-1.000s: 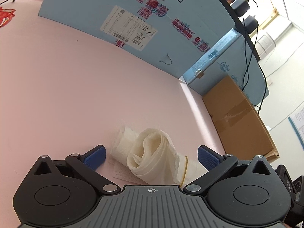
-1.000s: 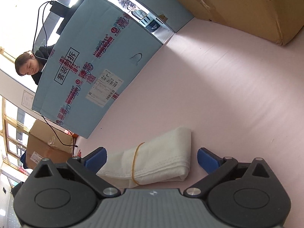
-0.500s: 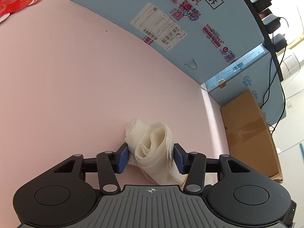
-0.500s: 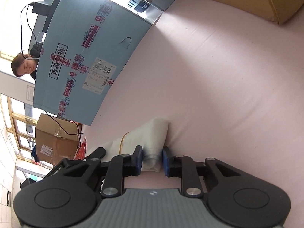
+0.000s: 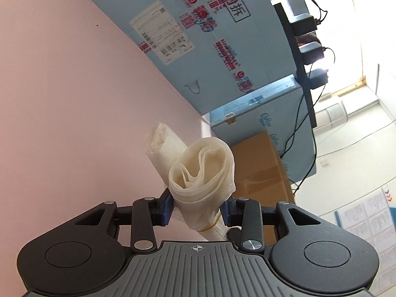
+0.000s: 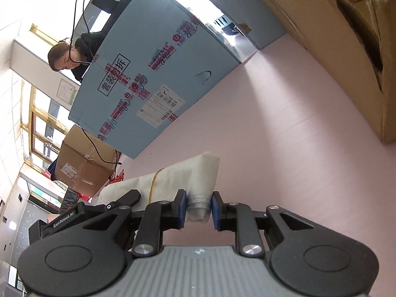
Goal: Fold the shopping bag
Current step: 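Lift the banded bag with the left gripper and carry it over the brown box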
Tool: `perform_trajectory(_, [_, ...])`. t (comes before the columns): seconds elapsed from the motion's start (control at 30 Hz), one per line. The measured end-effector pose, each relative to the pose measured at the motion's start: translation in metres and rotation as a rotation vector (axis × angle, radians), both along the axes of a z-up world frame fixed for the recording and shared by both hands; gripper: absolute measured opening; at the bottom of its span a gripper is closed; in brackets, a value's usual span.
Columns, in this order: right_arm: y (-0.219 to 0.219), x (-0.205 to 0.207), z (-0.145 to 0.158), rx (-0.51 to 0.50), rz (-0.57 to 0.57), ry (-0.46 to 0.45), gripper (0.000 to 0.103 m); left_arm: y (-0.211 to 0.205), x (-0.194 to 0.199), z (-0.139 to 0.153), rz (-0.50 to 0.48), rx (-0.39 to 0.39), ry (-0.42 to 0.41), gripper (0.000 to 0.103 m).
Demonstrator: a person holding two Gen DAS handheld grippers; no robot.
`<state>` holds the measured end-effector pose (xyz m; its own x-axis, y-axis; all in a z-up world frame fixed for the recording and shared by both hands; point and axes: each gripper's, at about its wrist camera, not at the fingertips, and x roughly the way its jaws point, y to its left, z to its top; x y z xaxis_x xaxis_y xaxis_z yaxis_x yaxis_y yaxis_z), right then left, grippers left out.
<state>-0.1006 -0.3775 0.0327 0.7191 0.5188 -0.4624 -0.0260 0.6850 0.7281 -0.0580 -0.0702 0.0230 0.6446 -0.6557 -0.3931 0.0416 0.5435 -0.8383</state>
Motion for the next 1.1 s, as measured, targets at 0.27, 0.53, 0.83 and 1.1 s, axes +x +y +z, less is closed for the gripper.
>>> perform_trajectory(0.27, [-0.039, -0.013, 0.027, -0.058, 0.022, -0.114, 0.023, -0.039, -0.005, 0.021, -0.012, -0.038, -0.105, 0.036])
perform_trajectory(0.53, [-0.076, -0.031, 0.054, -0.047, -0.047, -0.222, 0.023, -0.075, 0.004, 0.059, -0.095, -0.036, -0.17, 0.036])
perform_trajectory(0.83, [-0.116, -0.049, 0.074, -0.077, -0.145, -0.294, 0.023, -0.128, 0.018, 0.079, -0.22, -0.055, -0.239, 0.036])
perform_trajectory(1.1, [-0.157, -0.062, 0.086, -0.134, -0.272, -0.309, 0.023, -0.187, 0.044, 0.093, -0.351, -0.031, -0.292, 0.036])
